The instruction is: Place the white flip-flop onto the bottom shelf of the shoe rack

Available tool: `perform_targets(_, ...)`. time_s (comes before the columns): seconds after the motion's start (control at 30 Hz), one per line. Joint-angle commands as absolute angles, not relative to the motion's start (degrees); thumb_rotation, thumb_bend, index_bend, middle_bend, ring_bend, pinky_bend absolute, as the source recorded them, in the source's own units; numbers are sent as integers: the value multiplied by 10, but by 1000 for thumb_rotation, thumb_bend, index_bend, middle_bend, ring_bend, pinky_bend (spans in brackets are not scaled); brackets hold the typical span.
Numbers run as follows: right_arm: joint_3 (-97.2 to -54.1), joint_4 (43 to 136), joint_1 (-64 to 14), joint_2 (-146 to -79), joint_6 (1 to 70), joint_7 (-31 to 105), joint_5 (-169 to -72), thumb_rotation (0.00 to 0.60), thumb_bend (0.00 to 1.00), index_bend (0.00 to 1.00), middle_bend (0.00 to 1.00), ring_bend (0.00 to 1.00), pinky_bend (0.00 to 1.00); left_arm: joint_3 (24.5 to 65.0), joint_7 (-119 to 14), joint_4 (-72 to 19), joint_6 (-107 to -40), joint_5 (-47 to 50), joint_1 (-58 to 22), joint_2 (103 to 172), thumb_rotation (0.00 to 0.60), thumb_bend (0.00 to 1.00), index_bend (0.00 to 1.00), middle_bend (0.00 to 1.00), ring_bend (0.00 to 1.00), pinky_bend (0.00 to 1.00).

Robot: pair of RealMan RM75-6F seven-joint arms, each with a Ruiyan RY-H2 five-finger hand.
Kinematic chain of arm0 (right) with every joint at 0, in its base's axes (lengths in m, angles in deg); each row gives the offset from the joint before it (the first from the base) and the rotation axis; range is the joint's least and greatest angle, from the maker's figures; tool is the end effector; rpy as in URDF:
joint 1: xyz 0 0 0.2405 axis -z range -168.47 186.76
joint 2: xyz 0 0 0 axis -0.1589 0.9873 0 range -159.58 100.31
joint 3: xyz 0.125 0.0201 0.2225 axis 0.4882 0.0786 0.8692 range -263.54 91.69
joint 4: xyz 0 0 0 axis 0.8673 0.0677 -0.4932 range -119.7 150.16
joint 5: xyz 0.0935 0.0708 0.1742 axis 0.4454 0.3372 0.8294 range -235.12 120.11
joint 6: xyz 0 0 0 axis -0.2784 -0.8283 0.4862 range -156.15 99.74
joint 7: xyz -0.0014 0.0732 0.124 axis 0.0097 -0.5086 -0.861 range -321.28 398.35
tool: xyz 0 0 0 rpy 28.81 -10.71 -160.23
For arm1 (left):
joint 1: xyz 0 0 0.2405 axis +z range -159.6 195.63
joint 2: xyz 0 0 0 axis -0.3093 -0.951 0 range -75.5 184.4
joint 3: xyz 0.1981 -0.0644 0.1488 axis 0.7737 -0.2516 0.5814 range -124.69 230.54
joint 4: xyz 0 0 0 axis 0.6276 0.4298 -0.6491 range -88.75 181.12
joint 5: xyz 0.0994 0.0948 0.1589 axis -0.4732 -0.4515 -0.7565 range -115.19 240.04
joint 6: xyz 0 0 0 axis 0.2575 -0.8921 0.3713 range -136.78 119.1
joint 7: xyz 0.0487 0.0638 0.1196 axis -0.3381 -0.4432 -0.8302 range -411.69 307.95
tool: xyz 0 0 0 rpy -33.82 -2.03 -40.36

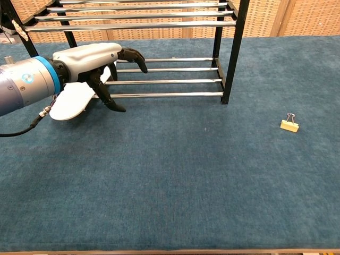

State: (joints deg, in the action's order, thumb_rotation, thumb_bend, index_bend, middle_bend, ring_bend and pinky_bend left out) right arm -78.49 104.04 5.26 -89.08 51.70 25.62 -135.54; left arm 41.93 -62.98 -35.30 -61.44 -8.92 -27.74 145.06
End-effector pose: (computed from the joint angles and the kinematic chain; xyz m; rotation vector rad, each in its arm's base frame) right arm -0.3469 -0.1918 0.2033 1.1955 -1.0243 0.9125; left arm -0.1170 0.3516 -0.0259 -1.9653 -0.9297 -1.0637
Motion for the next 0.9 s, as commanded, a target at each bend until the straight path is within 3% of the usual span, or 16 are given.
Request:
perform_targets(0.03, -785, 1041, 53, -890, 518, 256, -1356, 600, 0, 0, 0, 0, 0, 438, -605, -380, -606, -121, -275, 1425, 600, 41, 257, 120, 152, 349)
perform_targets(0.4, -787, 1044, 52, -890, 519, 257, -1360, 600, 0, 0, 0, 0, 0, 510, -428, -383, -658, -302, -265, 1364, 600, 41, 288, 164, 156, 349)
perform_targets(0.9, -790, 1046, 49, -892, 517, 256, -1369, 600, 0, 0, 0, 0, 0, 614, -271, -282, -917, -455, -159, 1339, 600, 41, 333, 188, 189, 349)
